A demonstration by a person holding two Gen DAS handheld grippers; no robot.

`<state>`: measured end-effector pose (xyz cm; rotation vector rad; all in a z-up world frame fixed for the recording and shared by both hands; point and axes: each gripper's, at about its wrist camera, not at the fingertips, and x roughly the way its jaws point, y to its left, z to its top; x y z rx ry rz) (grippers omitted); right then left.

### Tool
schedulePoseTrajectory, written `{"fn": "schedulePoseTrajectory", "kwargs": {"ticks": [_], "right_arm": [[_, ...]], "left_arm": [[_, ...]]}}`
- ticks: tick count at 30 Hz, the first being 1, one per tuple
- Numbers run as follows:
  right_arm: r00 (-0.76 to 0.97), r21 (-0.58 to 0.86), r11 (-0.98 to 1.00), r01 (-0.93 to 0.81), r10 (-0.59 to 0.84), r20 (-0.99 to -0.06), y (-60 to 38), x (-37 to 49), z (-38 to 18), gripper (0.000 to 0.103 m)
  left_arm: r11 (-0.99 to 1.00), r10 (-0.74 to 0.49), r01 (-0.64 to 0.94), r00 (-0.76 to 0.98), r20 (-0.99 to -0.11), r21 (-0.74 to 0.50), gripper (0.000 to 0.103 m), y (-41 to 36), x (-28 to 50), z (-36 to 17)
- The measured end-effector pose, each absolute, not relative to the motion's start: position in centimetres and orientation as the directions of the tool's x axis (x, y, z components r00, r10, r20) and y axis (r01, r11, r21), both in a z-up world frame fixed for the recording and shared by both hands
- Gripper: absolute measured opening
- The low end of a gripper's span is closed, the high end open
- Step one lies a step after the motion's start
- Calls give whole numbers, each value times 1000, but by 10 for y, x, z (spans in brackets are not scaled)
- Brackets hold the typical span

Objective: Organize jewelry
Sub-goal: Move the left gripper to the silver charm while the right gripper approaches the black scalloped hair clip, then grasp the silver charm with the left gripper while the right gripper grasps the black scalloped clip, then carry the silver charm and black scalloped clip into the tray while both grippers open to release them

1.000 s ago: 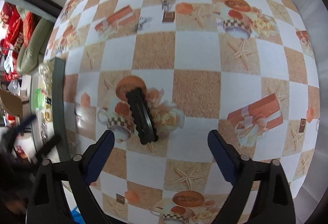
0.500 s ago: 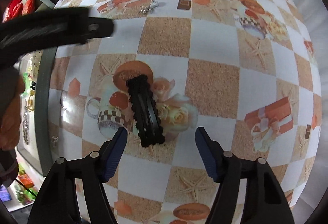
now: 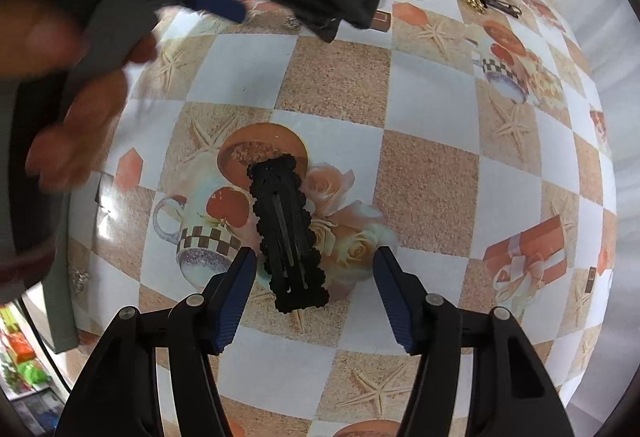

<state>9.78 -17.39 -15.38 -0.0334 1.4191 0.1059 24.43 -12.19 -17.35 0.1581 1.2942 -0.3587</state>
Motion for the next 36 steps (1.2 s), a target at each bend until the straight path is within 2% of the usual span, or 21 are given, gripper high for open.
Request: {"fn": "schedulePoseTrajectory", "kwargs": {"ticks": [6,9,10,14,24,36], "right_arm": [[151,6,991,-131,26,-988,-162,95,-155,61],[149,3,987,-158,27,-988,-150,92,-155,54],[147,3,987,-164,27,-989,-146,89,-154,51],[144,3,983,-183,30,-989,-133,91,-153,33],[136,95,991,-93,107,-985,-161,87,-144,32],[145,230,973,16,225,-964,-217,83,-120,32]], "left_arm": [[920,-149,390,245,-958,-43,67,-135,250,-175],[918,-143,396,258,-956,-31,50,-135,249,-173],[917,-143,397,258,-956,-30,40,-136,249,-173],[918,-143,395,256,-956,-32,18,-136,249,-172],[926,-186,369,254,-949,-83,18,-123,231,-161],[940,-207,323,274,-939,-113,18,-100,178,-120]]}}
